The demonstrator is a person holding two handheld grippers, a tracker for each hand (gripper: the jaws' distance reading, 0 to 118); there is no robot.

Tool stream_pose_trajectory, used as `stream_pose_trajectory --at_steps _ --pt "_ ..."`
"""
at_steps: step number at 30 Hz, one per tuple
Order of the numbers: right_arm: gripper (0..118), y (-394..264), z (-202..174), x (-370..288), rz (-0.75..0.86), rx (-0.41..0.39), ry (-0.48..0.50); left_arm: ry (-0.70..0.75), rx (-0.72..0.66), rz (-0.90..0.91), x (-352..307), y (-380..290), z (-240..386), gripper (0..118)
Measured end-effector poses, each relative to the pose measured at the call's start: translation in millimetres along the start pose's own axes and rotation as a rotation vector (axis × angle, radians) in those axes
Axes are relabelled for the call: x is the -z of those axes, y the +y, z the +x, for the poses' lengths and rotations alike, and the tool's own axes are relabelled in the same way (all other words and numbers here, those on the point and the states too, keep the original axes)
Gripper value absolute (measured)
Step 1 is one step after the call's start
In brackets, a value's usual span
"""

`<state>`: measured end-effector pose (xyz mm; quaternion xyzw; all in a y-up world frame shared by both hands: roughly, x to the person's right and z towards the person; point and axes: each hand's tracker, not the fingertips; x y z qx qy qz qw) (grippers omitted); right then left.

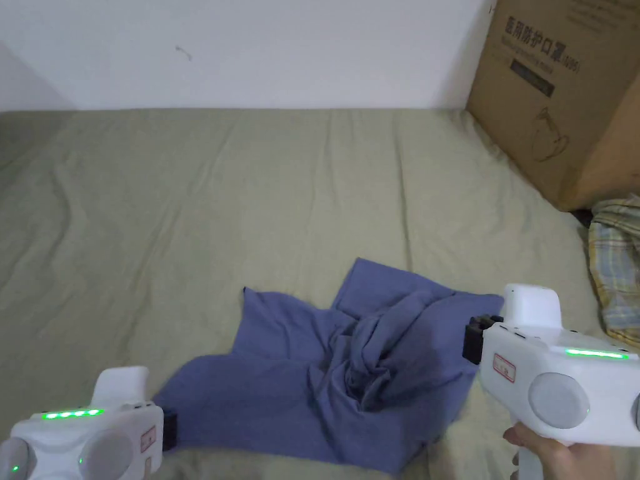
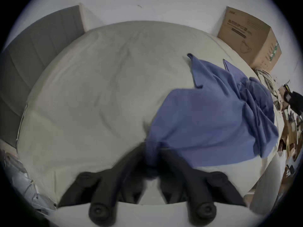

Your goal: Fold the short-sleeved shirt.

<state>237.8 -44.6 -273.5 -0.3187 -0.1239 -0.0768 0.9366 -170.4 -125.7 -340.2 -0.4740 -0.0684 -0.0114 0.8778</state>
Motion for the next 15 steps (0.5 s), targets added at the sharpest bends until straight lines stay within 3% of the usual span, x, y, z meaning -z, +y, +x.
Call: stream_pose_trajectory --at_steps 4,7,12,13,15 --pt "0 -1.3 12.5 9.1 -0.024 0.044 -0.030 0.025 0.094 -0.030 -1.3 5.1 14.6 6" --pt "0 3.1 22.6 17.5 -0.035 0.062 -0.039 0.008 0.086 -0.020 -12.4 9.0 13.8 6" --pt "1 34.8 22.3 45.3 -0.034 0.067 0.032 -0.025 0.051 -0.010 -24.5 19.3 10.7 6" --pt "9 45.3 17.2 54.8 -0.037 0.052 0.044 -0.024 0.053 -0.009 -24.5 21.0 10.3 6" --pt "47 64.9 8.5 75.0 -0.051 0.033 0.049 -0.025 0.055 -0.006 -25.4 22.9 12.0 6"
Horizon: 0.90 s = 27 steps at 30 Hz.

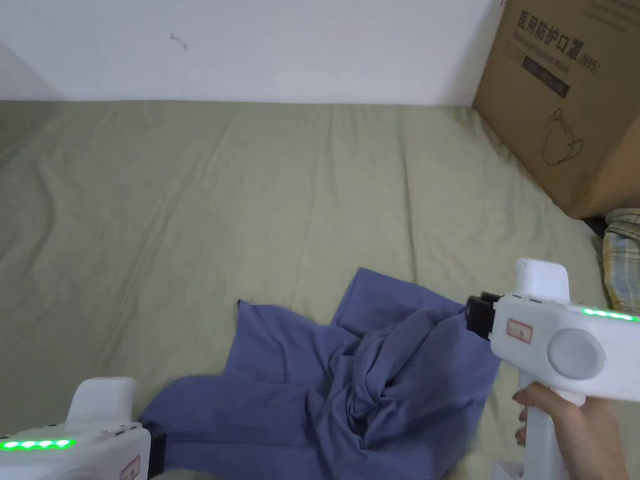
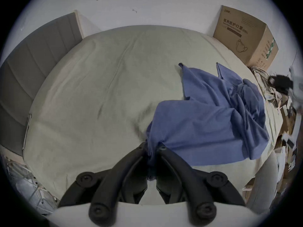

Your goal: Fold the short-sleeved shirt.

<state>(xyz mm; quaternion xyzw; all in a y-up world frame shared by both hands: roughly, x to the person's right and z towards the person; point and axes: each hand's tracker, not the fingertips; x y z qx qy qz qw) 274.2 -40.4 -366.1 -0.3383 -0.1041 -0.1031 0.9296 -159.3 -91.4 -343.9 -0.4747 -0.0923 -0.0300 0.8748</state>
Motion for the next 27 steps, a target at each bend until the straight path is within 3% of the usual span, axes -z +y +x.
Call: stream_pose_trajectory --at_steps 1,2,4,6,11,13,17,18,19,20,22,25,27 --pt "65 9.4 -3.3 11.5 0.003 0.001 -0.009 -0.003 -0.003 -0.004 -0.5 1.2 0.0 6" --pt "69 17.4 -5.3 22.5 0.004 0.003 -0.016 -0.008 -0.003 -0.007 -0.3 1.5 -0.5 6" --pt "69 33.4 -6.5 51.7 -0.025 -0.015 -0.012 -0.010 -0.002 -0.018 1.1 2.7 -0.7 6" --pt "69 40.6 0.8 74.9 -0.078 -0.013 -0.092 -0.015 -0.005 -0.029 3.9 3.8 -4.6 6" --pt "69 35.9 45.3 109.3 -0.158 0.109 -0.229 -0.026 -0.008 -0.051 9.9 6.0 -7.2 6" --pt "69 31.7 63.0 120.6 -0.194 0.169 -0.239 -0.018 0.005 -0.059 11.8 8.0 -4.1 6" --pt "66 22.3 77.0 132.4 -0.233 0.194 -0.216 -0.015 0.033 -0.061 14.8 13.8 1.1 6" --pt "59 21.2 77.2 136.3 -0.251 0.200 -0.207 -0.018 0.030 -0.064 14.7 15.5 1.4 6" --pt "40 17.4 73.8 134.5 -0.260 0.191 -0.192 -0.020 0.030 -0.064 15.2 16.8 2.3 6" --pt "6 16.0 71.9 135.6 -0.262 0.189 -0.181 -0.023 0.030 -0.061 15.9 17.7 3.0 6" --pt "5 13.1 63.8 137.0 -0.261 0.183 -0.174 -0.025 0.023 -0.061 16.4 19.7 2.9 6" --pt "5 15.5 52.1 130.7 -0.240 0.091 -0.198 -0.023 0.023 -0.064 14.9 21.5 3.3 6" --pt "5 23.7 51.6 120.1 -0.225 0.098 -0.186 -0.023 0.023 -0.057 8.3 23.7 1.7 6"
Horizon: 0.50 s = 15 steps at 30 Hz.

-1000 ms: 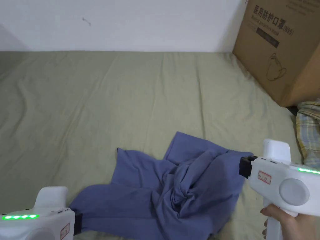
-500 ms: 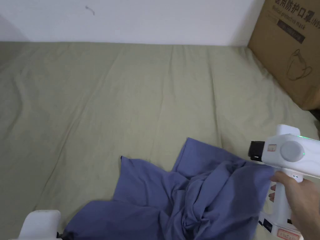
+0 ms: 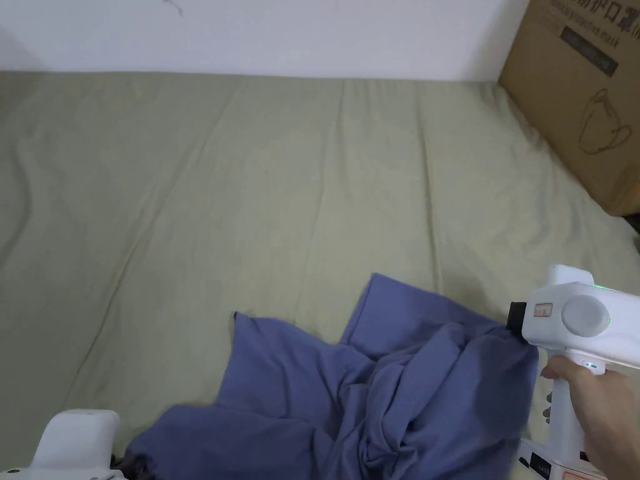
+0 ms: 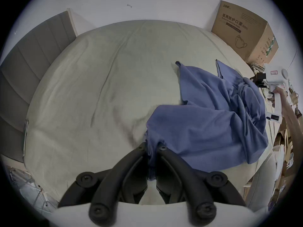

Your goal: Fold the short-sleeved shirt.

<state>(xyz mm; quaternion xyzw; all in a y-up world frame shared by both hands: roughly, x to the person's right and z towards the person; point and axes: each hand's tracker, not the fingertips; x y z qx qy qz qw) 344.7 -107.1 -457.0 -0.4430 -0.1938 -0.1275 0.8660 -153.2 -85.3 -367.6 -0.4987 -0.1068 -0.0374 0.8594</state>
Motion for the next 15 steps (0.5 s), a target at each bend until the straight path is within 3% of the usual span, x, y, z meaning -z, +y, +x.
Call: stream_pose_trajectory --at_steps 10,15 --pt "5 64.8 16.2 -103.6 0.183 0.012 0.044 -0.009 -0.077 0.244 -74.7 49.6 -10.8 6" --pt "5 108.5 20.3 -178.5 0.324 -0.028 0.001 0.004 -0.088 0.407 -128.9 106.1 -21.7 6"
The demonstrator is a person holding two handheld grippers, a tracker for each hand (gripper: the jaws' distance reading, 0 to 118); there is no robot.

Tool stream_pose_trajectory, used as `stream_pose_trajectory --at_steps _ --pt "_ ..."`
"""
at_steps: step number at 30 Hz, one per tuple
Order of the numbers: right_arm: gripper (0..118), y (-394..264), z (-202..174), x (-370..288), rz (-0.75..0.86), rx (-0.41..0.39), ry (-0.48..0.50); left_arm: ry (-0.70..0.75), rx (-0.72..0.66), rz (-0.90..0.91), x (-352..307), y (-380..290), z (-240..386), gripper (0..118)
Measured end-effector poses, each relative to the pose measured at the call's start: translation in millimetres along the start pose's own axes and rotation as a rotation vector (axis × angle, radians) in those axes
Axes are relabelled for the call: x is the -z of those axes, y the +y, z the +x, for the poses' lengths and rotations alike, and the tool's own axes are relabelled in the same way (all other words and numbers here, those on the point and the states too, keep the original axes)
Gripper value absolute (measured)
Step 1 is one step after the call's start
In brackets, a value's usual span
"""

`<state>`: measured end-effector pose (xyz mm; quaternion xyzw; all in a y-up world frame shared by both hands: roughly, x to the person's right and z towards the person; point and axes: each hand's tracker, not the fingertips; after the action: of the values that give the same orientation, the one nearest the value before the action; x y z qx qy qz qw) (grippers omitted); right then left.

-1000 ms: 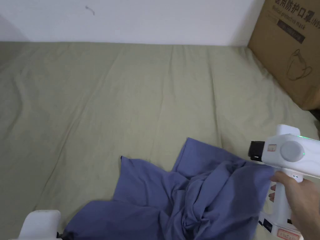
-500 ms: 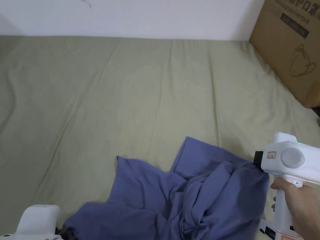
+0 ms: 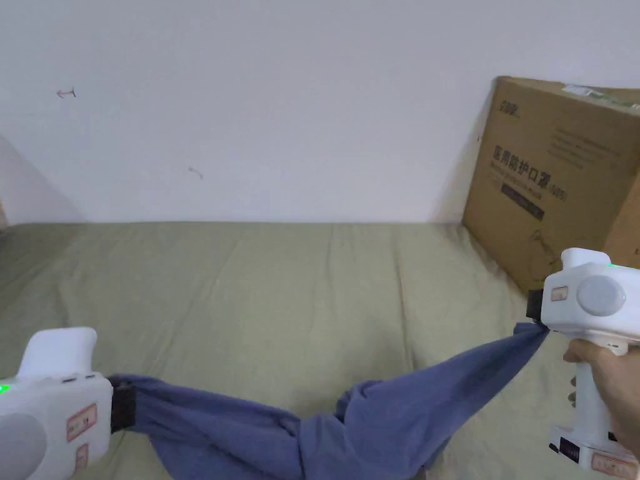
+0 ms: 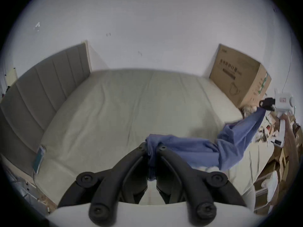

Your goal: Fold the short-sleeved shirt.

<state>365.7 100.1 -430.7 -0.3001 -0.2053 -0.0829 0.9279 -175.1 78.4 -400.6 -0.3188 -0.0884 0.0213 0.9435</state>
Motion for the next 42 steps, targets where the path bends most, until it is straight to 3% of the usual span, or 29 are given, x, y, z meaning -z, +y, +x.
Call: stream_pose_trajectory --at_steps 10,13,20,36,40,42 --pt "5 100.7 15.9 -80.0 0.166 0.041 0.022 0.066 0.015 0.192 -40.7 137.7 -18.3 6" --pt "5 117.7 12.9 -86.8 0.172 0.074 0.086 0.103 0.069 0.243 -40.5 163.2 -16.7 6" --pt "5 152.2 -8.0 -74.2 0.180 0.090 0.086 0.121 0.072 0.277 -26.0 207.1 -32.5 6" --pt "5 302.3 -95.4 -54.6 0.353 0.042 0.089 0.222 0.091 0.370 39.1 338.7 -54.2 6" --pt "5 310.0 -112.7 -48.9 0.398 -0.046 0.041 0.245 0.094 0.388 60.4 349.2 -56.5 6" --pt "5 304.1 -116.8 -36.5 0.389 -0.042 0.049 0.258 0.086 0.385 76.2 346.4 -58.0 6"
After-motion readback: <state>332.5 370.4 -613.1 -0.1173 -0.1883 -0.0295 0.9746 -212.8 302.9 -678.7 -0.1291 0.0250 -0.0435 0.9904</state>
